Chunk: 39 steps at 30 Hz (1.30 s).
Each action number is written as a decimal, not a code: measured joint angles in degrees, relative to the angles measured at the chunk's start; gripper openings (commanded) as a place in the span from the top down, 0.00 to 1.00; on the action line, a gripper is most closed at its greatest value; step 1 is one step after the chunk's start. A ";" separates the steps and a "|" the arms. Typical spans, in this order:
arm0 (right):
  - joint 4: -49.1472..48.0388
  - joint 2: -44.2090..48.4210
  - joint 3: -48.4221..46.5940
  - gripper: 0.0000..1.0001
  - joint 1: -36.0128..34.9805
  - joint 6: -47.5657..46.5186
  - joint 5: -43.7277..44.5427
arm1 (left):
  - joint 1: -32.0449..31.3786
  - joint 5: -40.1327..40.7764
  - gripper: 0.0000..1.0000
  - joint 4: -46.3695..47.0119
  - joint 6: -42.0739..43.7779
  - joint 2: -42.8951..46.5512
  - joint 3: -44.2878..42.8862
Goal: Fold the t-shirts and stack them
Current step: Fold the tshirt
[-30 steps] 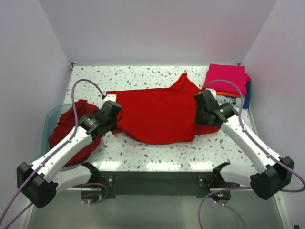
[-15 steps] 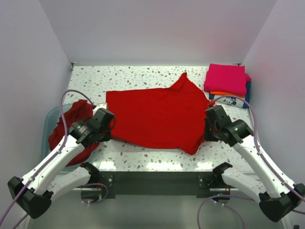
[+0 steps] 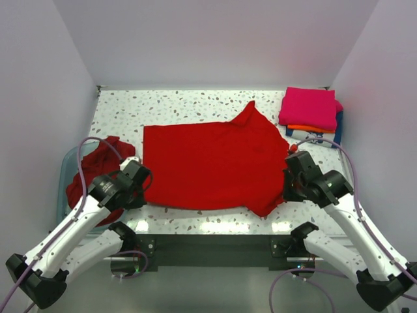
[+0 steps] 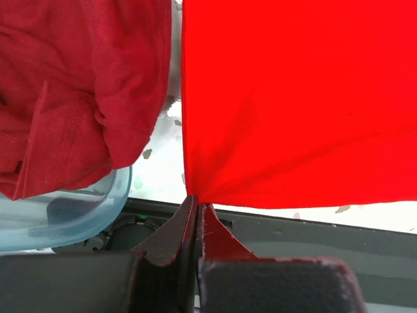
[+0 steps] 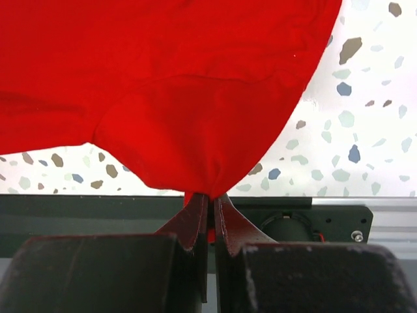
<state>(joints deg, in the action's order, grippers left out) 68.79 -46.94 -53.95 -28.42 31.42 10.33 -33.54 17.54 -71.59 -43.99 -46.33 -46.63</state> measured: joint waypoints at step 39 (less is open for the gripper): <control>-12.68 -47.06 -22.80 1.00 11.50 -11.93 -0.31 | 12.90 6.51 1.00 18.69 12.28 -28.55 -9.25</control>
<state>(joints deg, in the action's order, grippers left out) 56.12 -94.00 -76.75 -16.93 19.49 10.02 -20.64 24.05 -52.90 -31.70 -74.87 -55.88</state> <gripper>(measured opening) 0.030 0.021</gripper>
